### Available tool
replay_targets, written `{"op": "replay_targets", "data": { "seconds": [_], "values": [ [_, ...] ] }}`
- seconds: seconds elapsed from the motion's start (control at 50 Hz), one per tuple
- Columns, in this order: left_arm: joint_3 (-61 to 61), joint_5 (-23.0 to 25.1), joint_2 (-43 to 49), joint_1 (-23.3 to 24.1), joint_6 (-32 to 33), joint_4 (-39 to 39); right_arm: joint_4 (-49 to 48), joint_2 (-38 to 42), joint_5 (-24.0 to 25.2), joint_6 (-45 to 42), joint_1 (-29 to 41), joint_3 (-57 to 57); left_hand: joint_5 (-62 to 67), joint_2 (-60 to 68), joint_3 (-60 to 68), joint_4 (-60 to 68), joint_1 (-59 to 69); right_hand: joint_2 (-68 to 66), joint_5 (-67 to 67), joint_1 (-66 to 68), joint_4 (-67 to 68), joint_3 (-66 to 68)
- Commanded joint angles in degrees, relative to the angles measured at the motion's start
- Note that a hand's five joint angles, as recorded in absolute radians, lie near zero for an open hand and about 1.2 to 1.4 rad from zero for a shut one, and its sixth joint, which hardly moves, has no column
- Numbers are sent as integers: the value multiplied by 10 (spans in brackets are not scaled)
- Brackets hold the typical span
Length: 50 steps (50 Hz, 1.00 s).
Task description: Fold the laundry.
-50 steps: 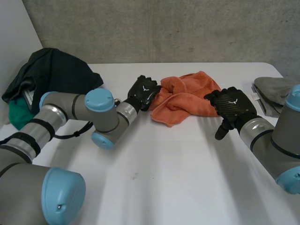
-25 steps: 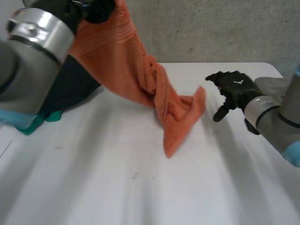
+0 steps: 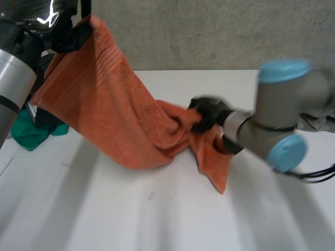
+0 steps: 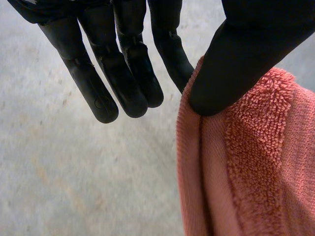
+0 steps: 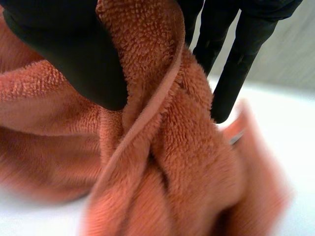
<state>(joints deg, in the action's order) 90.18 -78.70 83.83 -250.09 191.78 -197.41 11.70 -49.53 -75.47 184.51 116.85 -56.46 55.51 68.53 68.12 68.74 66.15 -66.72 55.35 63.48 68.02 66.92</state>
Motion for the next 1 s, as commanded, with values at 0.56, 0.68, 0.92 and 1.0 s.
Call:
{"op": "replay_targets", "data": {
  "seconds": [0.56,0.68,0.92,1.0],
  "values": [
    [143,-13,106,43,110,123,20,-80,5,-363,-55,-116,-445,-476,-471,-478,-452,567,-554,-535,-580,-569],
    [49,-12,128,46,58,128,-3,-158,-20,-177,-105,-198,-447,-477,-473,-479,-453,567,-554,-535,-580,-569],
    [-140,-11,331,65,3,258,-34,-171,-2,-127,-147,-309,-435,-466,-461,-468,-442,567,-554,-535,-580,-569],
    [-214,-15,408,72,6,267,-47,-147,-3,-145,-142,-315,-400,-430,-426,-432,-406,567,-554,-535,-580,-569]
  ]
}}
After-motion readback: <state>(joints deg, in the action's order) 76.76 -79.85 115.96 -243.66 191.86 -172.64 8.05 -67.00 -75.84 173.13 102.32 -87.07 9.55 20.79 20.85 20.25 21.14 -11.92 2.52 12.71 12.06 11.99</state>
